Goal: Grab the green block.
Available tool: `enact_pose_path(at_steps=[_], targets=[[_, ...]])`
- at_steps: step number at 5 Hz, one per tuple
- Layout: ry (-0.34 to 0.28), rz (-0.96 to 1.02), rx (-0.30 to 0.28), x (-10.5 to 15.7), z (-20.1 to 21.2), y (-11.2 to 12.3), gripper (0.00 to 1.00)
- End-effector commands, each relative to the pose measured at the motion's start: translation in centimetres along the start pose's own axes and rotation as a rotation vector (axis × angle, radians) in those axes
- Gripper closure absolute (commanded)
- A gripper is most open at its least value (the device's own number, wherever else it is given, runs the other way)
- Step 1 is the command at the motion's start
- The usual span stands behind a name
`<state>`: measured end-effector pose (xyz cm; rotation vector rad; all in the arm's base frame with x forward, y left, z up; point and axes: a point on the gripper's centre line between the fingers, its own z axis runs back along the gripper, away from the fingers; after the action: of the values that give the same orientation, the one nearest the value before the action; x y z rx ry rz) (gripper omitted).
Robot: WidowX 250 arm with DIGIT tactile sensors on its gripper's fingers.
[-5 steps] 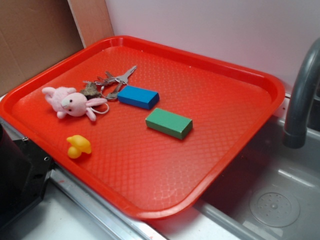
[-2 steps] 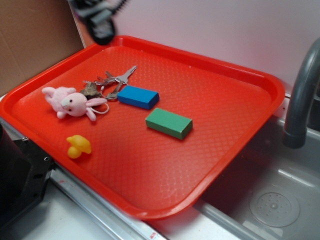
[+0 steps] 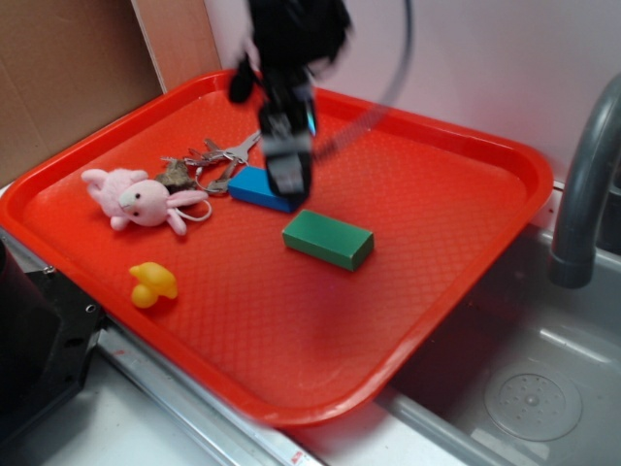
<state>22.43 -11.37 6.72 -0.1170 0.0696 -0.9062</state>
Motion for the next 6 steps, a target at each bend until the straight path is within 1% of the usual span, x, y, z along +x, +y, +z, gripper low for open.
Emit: enact_pose_path(at_steps=[1,2,3,4,5,6], targets=[[0.032,-0.331,0.121,0.4,-3.2,-2.7,0.0],[0.058,-0.328,0.122,-0.1,-3.8,-2.8,0.0],[0.062,-0.267,0.108,-1.3,-4.3,-2.0,0.0],[0.097,-0.222,0.104,-1.5,-4.8,-1.5,0.1],[0.107,-0.157,0.112,-1.7,-4.8,-1.4,1.0],[0.095,-0.12,0.097,-2.1,-3.9,-1.2,1.0]])
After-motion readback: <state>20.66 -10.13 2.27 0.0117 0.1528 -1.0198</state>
